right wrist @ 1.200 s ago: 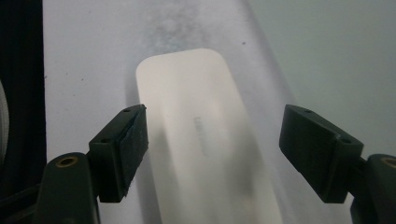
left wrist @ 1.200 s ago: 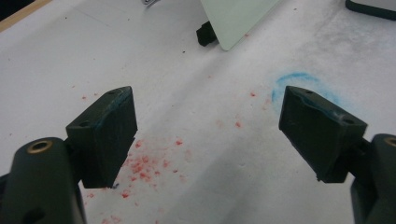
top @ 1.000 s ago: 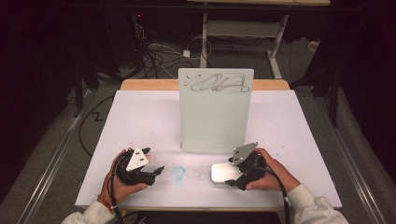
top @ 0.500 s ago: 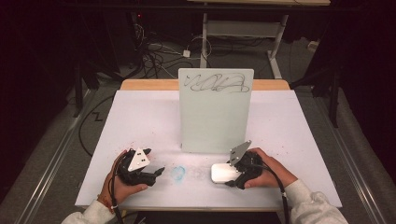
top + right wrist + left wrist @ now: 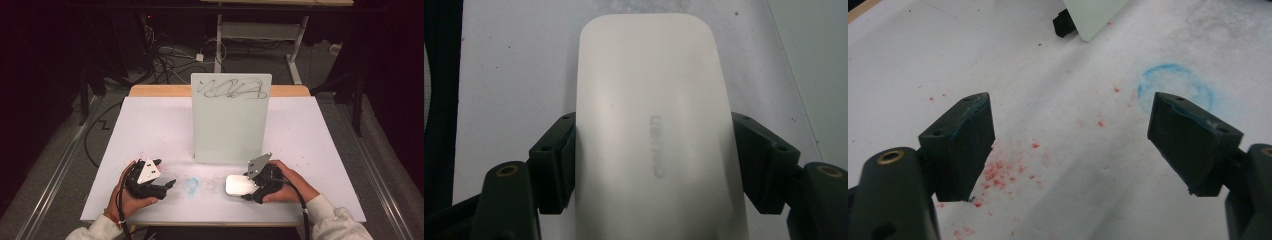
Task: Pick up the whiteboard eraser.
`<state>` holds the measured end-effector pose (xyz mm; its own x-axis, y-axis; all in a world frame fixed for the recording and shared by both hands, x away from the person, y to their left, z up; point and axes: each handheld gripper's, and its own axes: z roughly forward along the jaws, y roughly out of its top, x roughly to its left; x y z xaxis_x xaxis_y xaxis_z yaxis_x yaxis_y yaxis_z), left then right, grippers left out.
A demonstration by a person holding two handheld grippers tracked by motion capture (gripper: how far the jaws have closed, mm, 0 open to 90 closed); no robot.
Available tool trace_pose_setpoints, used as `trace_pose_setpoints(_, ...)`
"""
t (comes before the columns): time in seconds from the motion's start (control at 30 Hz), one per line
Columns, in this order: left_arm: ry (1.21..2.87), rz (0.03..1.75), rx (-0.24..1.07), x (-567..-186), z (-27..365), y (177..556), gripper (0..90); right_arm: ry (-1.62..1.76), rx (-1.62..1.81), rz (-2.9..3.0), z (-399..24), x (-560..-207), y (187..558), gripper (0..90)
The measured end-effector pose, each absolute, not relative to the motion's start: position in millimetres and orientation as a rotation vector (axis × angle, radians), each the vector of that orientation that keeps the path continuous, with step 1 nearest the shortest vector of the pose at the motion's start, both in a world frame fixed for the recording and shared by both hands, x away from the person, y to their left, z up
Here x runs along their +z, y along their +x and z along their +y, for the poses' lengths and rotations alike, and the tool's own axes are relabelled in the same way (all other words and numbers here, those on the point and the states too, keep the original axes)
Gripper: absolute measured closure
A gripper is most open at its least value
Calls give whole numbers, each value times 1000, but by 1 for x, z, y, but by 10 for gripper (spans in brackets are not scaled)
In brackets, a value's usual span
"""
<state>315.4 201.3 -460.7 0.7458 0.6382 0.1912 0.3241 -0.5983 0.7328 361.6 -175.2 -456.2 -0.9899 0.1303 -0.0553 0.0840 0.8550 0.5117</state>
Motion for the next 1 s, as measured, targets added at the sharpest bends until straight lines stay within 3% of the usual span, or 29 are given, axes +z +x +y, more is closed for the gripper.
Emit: trace_pose_setpoints(1.0,2220,730,580,-460,203,317,183,226,905,2767,-182,-436,354,307)
